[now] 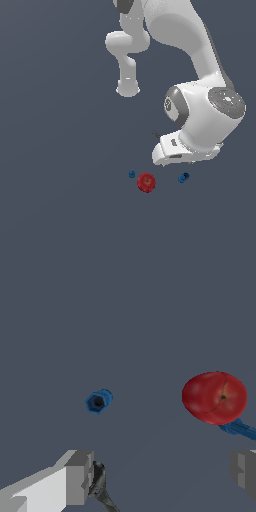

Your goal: Pick up a designated object from a clutter of objects.

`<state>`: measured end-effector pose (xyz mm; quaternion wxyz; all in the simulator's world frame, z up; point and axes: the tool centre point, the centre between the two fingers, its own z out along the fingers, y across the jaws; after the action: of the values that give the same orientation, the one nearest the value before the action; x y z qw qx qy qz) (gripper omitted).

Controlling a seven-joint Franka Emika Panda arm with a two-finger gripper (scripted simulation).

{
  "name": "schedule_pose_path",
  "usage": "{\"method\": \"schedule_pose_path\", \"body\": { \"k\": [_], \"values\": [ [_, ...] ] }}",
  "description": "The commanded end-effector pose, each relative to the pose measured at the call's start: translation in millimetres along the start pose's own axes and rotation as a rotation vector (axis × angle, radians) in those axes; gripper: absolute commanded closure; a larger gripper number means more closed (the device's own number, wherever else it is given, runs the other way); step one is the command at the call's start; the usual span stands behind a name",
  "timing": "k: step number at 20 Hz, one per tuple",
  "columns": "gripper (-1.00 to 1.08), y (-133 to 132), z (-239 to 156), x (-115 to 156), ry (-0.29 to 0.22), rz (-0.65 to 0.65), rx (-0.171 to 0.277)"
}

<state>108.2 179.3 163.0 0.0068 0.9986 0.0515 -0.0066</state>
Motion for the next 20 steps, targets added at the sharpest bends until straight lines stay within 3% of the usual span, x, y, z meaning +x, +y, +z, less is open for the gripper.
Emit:
{"method": "schedule_pose_path", "body": {
  "k": [1,10,20],
  "values": [
    [-0.92,-16.4,17.9,7.7,0.005,-0.009,0.003],
    [-0.92,-53.8,60.6,19.4,0.013,-0.028,0.011],
    [-0.92,-60.4,72.2,20.2,0.012,-0.032,0.012]
  ]
}}
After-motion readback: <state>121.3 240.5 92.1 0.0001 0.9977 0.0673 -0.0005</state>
